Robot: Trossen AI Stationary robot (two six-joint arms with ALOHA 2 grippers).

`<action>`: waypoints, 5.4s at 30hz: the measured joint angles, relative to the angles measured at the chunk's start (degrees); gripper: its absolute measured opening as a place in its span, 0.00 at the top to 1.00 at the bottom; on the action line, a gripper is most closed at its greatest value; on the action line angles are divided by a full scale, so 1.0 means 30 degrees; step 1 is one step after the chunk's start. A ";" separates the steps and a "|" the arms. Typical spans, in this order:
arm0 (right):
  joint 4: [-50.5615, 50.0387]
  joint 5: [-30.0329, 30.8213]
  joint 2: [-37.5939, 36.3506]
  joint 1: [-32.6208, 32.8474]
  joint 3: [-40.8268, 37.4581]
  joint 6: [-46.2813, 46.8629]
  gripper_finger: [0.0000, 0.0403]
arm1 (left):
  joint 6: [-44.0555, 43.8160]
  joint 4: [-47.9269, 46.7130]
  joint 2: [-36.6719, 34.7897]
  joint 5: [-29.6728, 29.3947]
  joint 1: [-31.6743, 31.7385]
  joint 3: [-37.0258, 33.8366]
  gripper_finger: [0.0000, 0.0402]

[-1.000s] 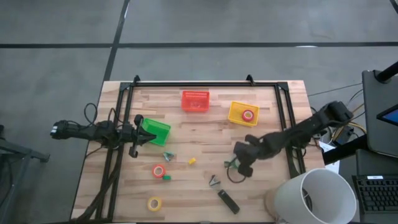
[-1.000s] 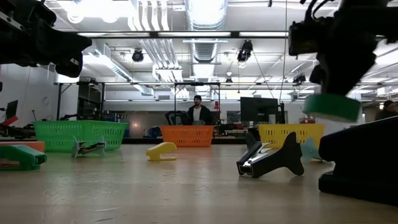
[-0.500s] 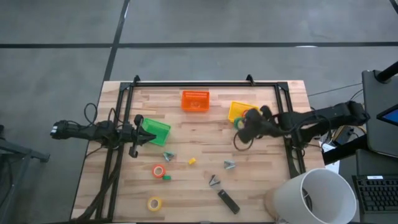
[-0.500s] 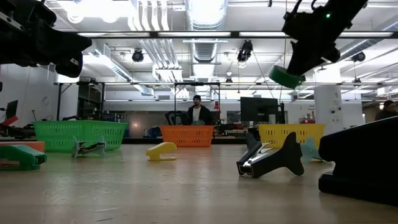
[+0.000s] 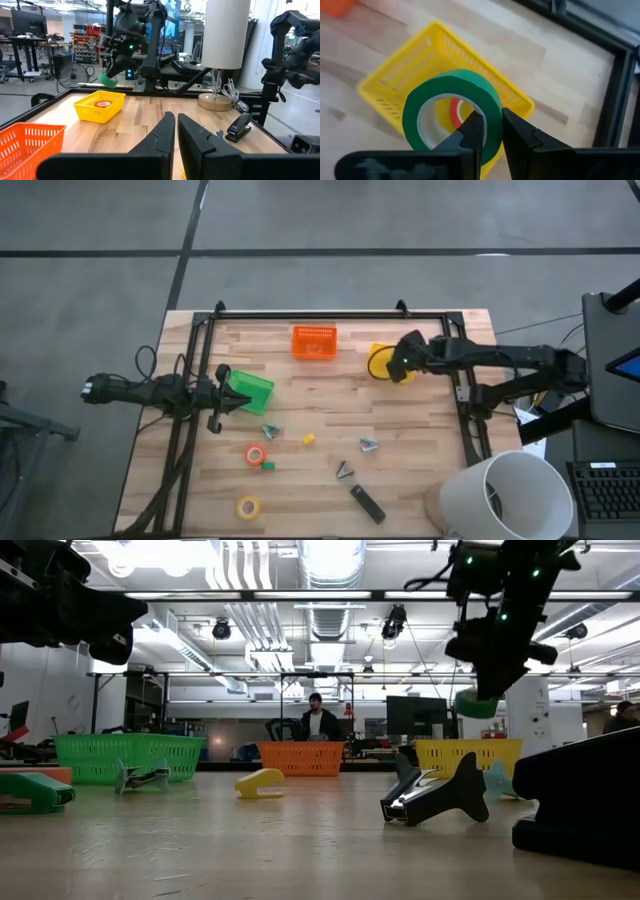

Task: Pick and place Stapler, Stapler remover, tape
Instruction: Put the green tape into the yellow basket, then put the right light blue staple remover into the orange basket

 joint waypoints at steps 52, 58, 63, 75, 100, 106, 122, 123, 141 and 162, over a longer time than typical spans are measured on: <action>0.0292 -0.1214 0.4476 -0.1554 0.0091 -0.2151 0.51 | 0.0000 -0.0007 -0.0003 0.0004 0.0003 0.0000 0.94; 0.0490 -0.1986 0.2983 -0.0023 0.0983 -0.2144 0.51 | -0.0003 -0.0007 -0.0004 0.0007 0.0004 0.0000 0.94; 0.1904 -0.2433 0.2163 0.2490 0.1537 -0.2887 0.52 | -0.0004 -0.0015 -0.0003 0.0007 0.0003 0.0000 0.94; 0.8720 -0.4965 0.4018 0.9392 0.0759 -0.7874 0.54 | -0.0002 -0.0007 -0.0001 0.0005 0.0001 0.0000 0.94; 0.9099 -0.6415 0.7131 1.0735 0.0663 -0.5648 0.71 | 0.0000 -0.0013 -0.0007 0.0002 0.0001 0.0000 0.94; 0.9535 -0.7413 0.7155 1.0743 0.0655 -0.5505 0.72 | 0.0000 -0.0015 -0.0007 0.0000 -0.0001 0.0000 0.94; 1.0156 -0.7931 0.8223 1.0859 0.0401 -0.5186 0.78 | 0.0000 -0.0029 0.0001 0.0007 -0.0001 0.0000 0.94; 1.0202 -0.7906 0.8203 1.0859 0.0401 -0.5200 0.79 | -0.0002 -0.0022 -0.0004 0.0002 0.0002 0.0000 0.94; 1.0222 -0.8258 0.8325 1.0852 0.0372 -0.5146 0.97 | 0.0000 -0.0022 0.0000 0.0007 0.0000 0.0000 0.93; 1.0728 -0.1671 0.8172 0.8637 0.4244 -1.1450 0.98 | -0.0002 -0.0015 0.0000 0.0006 0.0005 0.0000 0.94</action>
